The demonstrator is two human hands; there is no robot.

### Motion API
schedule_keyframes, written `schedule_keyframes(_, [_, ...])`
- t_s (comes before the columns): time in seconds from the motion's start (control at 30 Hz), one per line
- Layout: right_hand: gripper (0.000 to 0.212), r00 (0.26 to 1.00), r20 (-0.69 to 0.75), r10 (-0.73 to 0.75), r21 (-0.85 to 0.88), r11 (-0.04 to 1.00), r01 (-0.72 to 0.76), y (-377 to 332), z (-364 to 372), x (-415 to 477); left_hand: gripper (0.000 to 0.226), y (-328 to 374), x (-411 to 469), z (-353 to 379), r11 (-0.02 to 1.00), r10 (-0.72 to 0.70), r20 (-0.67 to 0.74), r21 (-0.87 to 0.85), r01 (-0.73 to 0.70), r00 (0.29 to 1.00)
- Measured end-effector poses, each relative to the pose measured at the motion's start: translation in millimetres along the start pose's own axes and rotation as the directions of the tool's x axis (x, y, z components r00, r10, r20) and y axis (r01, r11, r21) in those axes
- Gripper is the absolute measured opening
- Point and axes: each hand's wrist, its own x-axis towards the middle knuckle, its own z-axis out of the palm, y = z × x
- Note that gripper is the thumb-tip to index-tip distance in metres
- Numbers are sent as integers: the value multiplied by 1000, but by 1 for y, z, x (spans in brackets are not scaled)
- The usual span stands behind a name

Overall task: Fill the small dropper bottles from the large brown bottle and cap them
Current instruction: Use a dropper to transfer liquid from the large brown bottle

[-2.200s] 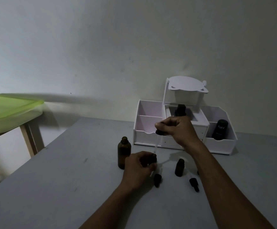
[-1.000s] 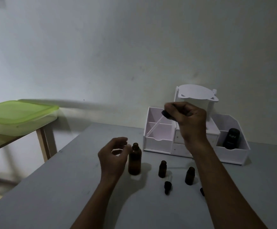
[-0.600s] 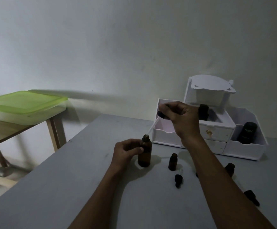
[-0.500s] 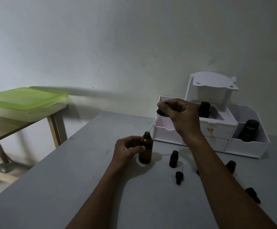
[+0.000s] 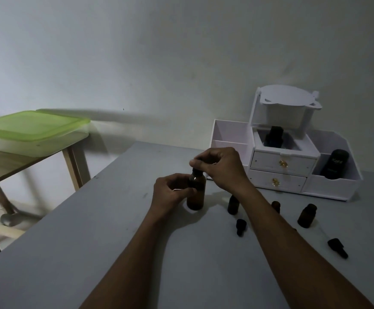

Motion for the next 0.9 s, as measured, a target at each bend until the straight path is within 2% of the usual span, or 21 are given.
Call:
schedule_keyframes(0.7, [11,999,-30,-16,13,1000,16,0,4,-1,29,2,-1,0,1000,-8,-14,24,8,1000])
schedule_keyframes(0.9, [14,994,-85,-63,92,993,71,-21,-3,1,30,3,-1,0,1000,-5,-35,-3,5,999])
